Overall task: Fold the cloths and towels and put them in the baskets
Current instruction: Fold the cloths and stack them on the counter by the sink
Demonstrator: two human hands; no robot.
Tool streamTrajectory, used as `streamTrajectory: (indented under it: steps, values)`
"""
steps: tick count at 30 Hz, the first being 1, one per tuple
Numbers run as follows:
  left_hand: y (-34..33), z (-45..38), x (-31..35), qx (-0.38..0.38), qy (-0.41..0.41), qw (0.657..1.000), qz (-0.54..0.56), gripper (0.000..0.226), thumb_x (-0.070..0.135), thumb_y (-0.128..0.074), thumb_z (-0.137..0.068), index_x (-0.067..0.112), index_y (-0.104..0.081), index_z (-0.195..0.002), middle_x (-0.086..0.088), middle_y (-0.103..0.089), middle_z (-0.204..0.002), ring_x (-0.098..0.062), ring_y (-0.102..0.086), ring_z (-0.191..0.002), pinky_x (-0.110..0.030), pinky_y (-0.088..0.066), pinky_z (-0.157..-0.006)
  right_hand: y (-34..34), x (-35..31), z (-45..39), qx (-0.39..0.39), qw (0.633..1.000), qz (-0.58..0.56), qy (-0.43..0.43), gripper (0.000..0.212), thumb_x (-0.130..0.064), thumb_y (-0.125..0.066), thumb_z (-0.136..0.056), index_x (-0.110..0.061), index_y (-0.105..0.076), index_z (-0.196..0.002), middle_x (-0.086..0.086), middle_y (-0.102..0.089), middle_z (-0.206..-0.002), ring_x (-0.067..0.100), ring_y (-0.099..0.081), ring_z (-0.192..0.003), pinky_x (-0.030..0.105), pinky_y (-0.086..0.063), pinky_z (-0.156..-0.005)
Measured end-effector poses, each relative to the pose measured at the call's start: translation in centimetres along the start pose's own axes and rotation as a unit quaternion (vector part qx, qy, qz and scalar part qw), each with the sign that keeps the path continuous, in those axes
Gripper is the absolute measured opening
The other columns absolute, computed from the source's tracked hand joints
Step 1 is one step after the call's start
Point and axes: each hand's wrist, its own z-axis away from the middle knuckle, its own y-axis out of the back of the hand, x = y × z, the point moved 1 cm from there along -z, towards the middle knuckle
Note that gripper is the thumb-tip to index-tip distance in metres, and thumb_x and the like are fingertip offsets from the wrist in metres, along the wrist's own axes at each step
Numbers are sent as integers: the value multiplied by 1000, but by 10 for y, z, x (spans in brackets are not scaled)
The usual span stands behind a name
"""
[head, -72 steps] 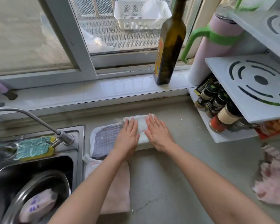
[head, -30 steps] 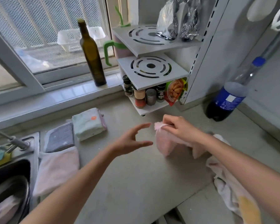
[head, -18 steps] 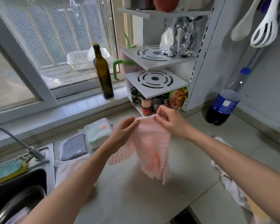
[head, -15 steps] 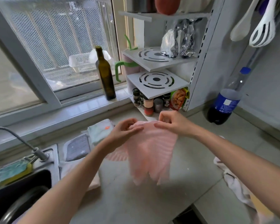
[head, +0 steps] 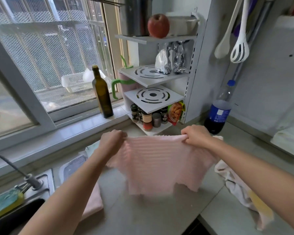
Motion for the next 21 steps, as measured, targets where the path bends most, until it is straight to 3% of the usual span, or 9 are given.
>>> streamTrajectory:
  steps: [2, 4, 7, 9, 11, 14, 16, 19, 21]
  values:
    - [17, -6, 4, 137, -62, 986, 74, 17, 5, -63, -84, 19, -71, -90, -4, -72, -87, -28, -68, -71, -33, -54, -60, 14, 7, 0, 111, 994, 10, -16, 15, -21, -53, -89, -24, -54, -75, -5, -57, -73, 15, -54, -72, 24, -35, -55]
    - [35, -10, 5, 204, -175, 957, 110, 23, -4, -72, -76, 13, -73, -92, -6, -72, -82, -25, -68, -60, -33, -57, -55, 27, 15, 4, 205, 979, -2, 8, 11, -19, -55, -89, -21, -58, -78, -2, -57, -75, 16, -53, -72, 28, -44, -60]
    - [47, -7, 4, 180, -275, 941, 82, 25, -2, -76, -74, 11, -74, -95, -3, -70, -84, -23, -66, -61, -29, -54, -55, 27, 17, 16, 258, 962, 16, 92, 8, -15, -64, -82, -17, -59, -76, -2, -60, -72, 14, -45, -70, 22, -32, -49]
    - [34, 2, 1, 139, -279, 948, 69, 23, 5, -76, -77, 18, -74, -95, 2, -67, -88, -22, -66, -64, -30, -53, -54, 9, 15, 29, 253, 960, 35, 119, 16, -19, -76, -72, -18, -60, -73, -4, -61, -68, 14, -48, -66, 17, -23, -48]
    - [4, 18, 2, 58, -259, 963, 44, 16, 14, -67, -83, 26, -72, -93, 6, -64, -91, -22, -65, -71, -30, -45, -55, -26, 12, 44, 245, 961, 34, 126, 26, -15, -86, -57, -18, -64, -70, -4, -63, -66, 17, -56, -63, 19, -27, -45]
    - [-54, 47, 7, -85, -207, 974, 29, 15, 23, -55, -89, 24, -70, -90, 5, -62, -93, -20, -63, -87, -29, -38, -63, -97, 11, 64, 188, 976, -12, 112, 39, -3, -83, -47, -20, -73, -81, -1, -73, -84, 21, -68, -76, 22, -47, -49]
    - [-89, 64, 9, -169, -163, 972, -10, 19, 27, -50, -90, 20, -69, -91, 2, -63, -97, -21, -62, -95, -31, -43, -70, -145, 9, 76, 67, 993, -37, 90, 38, -3, -74, -60, -18, -74, -94, 5, -71, -106, 26, -67, -97, 35, -58, -72]
    - [-127, 85, 12, -312, -145, 938, -42, 22, 26, -47, -90, 14, -66, -91, -5, -66, -101, -28, -63, -98, -29, -43, -68, -194, 4, 94, -118, 990, -62, 48, 23, -13, -51, -83, -14, -65, -101, 8, -61, -118, 28, -57, -110, 35, -47, -83]
    - [-138, 93, 16, -383, -148, 911, -40, 20, 28, -51, -90, 18, -68, -97, -4, -67, -108, -27, -62, -100, -27, -42, -70, -204, 1, 101, -142, 984, -101, 39, 17, -17, -50, -86, -14, -61, -98, 4, -57, -117, 24, -53, -109, 34, -44, -78]
